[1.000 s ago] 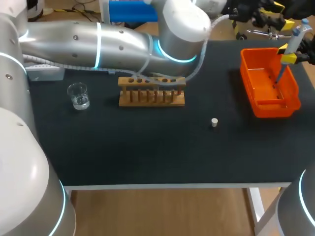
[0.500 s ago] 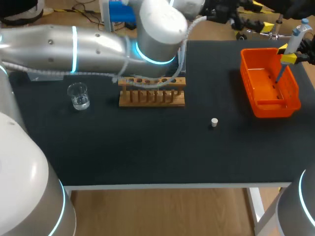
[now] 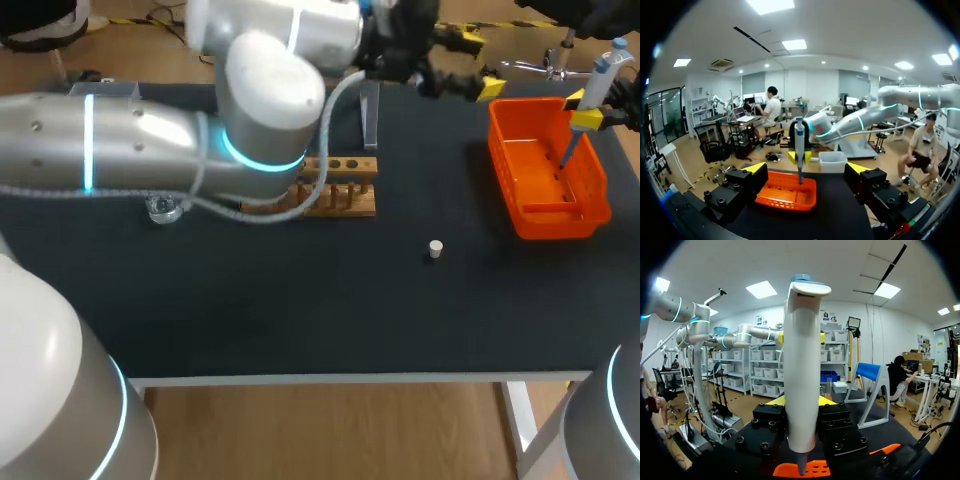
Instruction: Invert the test tube, pick up the pipette, mount the tip to pipette, aspirate from beaker and dispense into the tube, eject the tip, return the pipette, and cap with the stopper.
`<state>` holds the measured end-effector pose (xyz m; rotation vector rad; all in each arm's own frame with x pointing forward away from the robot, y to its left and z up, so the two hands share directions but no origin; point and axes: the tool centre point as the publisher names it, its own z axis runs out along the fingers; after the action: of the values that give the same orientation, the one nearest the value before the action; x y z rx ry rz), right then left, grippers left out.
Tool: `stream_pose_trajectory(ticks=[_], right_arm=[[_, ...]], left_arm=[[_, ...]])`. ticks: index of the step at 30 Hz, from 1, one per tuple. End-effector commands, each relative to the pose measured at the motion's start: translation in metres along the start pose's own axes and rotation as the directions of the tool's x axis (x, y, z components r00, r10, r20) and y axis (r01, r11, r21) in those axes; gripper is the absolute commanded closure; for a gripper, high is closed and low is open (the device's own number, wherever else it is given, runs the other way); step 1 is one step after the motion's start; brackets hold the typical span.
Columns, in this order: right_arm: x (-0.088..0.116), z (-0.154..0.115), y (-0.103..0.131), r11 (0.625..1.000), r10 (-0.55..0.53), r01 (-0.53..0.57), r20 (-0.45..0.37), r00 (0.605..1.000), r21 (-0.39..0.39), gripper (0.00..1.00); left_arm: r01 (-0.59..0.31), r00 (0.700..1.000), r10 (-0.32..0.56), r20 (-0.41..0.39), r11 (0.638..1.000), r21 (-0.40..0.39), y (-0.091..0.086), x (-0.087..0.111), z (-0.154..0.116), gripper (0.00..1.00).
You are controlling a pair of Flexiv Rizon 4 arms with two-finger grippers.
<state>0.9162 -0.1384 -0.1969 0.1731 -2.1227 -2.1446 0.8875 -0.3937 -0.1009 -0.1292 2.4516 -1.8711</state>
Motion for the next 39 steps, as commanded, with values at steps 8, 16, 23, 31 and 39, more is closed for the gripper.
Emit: stream_pose_trajectory(ticks=[8,16,23,31,39], right_arm=[[-0.001,-0.001,0.001,1.0,0.001,-0.001,-0.004,1.0,0.003,1.0],[-0.001,-0.001,0.001,1.0,0.001,-0.001,-0.004,1.0,0.003,1.0],[-0.001,-0.001,0.001,1.0,0.001,-0.001,-0.004,1.0,0.003,1.0],[-0.001,-0.001,0.001,1.0,0.001,-0.001,-0.004,1.0,0.003,1.0],[-0.001,-0.001,0.001,1.0,0.001,-0.001,-0.004,1.0,0.003,1.0]], left_arm=[[-0.019,0.998,0.014,0.058,0.995,0.095,0.035,0.034,-0.052,0.0],[-0.003,0.997,-0.009,0.077,0.989,0.146,0.066,0.048,-0.081,0.0],[-0.006,0.997,-0.008,0.078,0.985,0.173,0.087,0.053,-0.103,0.0],[-0.035,0.999,0.03,0.033,0.982,0.188,0.103,0.049,-0.123,0.0],[-0.024,0.999,0.015,0.047,0.981,0.192,0.118,0.042,-0.139,0.0]])
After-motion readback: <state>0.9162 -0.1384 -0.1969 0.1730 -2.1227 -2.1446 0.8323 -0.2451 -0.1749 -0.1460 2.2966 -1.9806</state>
